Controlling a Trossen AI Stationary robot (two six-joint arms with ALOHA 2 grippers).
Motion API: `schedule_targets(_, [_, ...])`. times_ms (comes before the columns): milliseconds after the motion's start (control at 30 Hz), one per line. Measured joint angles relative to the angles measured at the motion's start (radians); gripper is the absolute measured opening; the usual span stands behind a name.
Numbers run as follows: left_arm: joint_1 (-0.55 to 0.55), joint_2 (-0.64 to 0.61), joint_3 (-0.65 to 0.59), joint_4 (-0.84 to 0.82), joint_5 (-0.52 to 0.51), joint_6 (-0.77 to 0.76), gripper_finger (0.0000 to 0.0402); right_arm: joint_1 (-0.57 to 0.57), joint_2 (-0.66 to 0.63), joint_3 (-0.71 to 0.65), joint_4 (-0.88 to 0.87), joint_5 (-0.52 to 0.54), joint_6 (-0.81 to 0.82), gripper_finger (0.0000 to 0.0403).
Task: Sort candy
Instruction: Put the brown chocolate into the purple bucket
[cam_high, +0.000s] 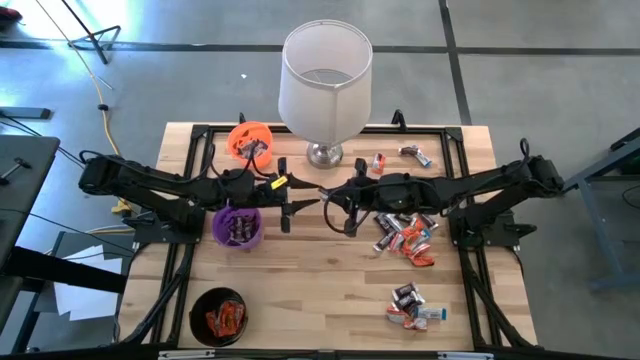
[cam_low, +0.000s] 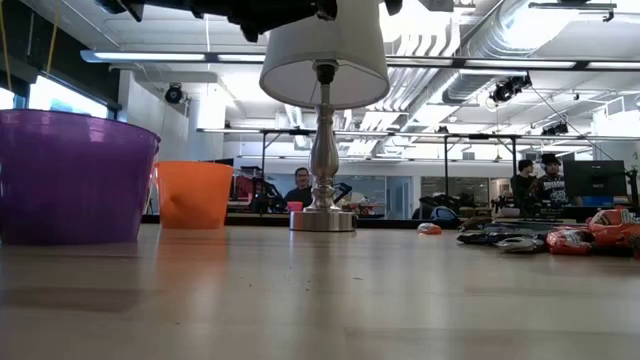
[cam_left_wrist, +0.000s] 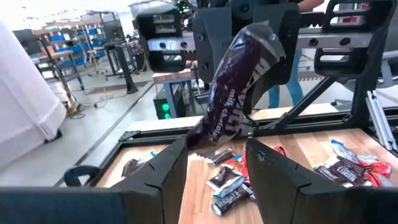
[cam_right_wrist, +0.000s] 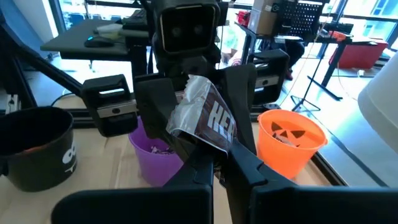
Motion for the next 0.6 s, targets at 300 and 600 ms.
schedule_targets(300, [0.0, 0.0, 0.0, 0.018, 0.0, 0.024, 0.015, 0.018, 0.0, 0.0, 0.036, -0.013, 0.016, 0.0002])
schedule_targets(600, [-0.001, 0.0, 0.0, 0.028, 0.026, 0.024, 0.015, 0.021, 0.004, 0.0, 0.049, -0.041, 0.016, 0.0002])
